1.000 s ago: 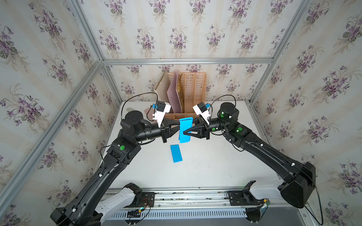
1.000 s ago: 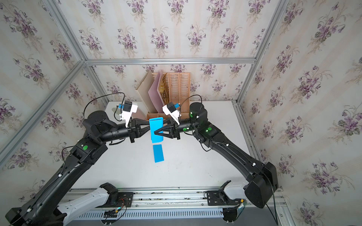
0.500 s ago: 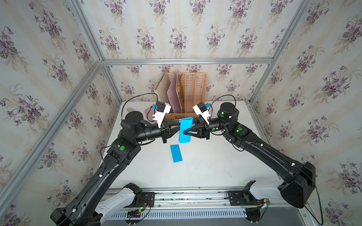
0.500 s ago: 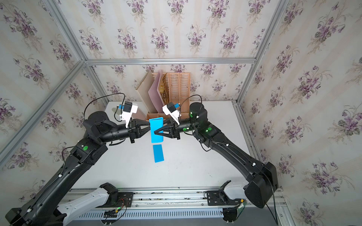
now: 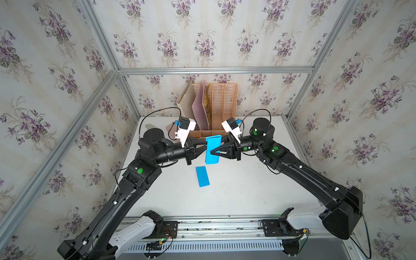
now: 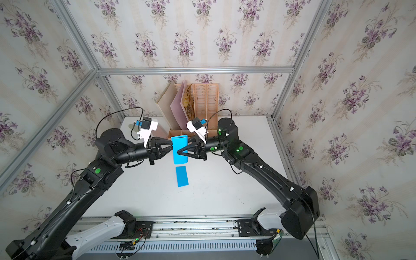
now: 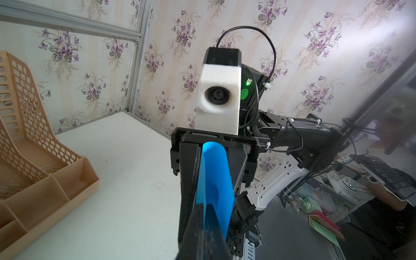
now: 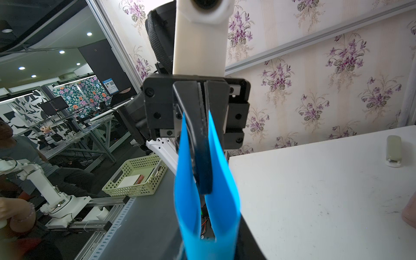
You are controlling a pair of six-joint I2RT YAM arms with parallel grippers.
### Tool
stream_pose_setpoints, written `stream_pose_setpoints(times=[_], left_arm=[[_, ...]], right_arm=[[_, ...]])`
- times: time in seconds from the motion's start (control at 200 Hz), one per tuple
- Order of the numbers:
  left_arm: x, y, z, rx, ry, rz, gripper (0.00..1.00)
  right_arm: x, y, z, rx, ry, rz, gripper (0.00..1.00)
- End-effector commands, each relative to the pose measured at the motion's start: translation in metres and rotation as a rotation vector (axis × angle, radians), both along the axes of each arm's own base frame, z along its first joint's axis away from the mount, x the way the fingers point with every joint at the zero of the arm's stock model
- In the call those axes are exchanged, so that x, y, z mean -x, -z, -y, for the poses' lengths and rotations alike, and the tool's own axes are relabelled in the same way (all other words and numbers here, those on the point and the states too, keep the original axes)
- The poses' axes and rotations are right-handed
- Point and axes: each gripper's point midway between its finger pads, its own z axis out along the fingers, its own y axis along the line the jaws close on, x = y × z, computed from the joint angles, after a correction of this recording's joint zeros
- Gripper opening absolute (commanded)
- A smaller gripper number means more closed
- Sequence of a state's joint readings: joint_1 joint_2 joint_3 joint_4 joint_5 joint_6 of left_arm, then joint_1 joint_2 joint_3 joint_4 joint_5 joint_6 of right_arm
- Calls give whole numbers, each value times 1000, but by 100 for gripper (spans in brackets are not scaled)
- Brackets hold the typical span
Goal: Fold the square paper along the opposite sides
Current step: Fold the paper.
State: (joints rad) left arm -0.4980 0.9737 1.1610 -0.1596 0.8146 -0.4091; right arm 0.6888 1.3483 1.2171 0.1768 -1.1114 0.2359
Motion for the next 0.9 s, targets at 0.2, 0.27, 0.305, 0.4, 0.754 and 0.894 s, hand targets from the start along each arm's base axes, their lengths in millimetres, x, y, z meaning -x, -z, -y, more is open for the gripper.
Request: stream_pose_setpoints(times=[0.2, 0.27, 0.305, 0.4, 0.754, 0.894], left_arm=[[1, -7, 0, 17, 3, 41, 0], [1, -7, 0, 17, 1, 42, 0], [1, -7, 0, 16, 1, 43, 0], [0, -7, -1, 16, 0, 42, 0], [1, -8, 0, 14, 1, 45, 0], [0, -7, -1, 13, -1, 43, 0]], right_arm=[[-1, -2, -1, -10, -1, 17, 28], [-1, -1, -1, -10, -3, 17, 27], [-1, -1, -1, -9, -2, 16, 27], [-1, 0, -1, -8, -2, 15, 27], [-1, 1, -2, -5, -4, 11, 26], [0, 2, -2, -3, -7, 9, 25]])
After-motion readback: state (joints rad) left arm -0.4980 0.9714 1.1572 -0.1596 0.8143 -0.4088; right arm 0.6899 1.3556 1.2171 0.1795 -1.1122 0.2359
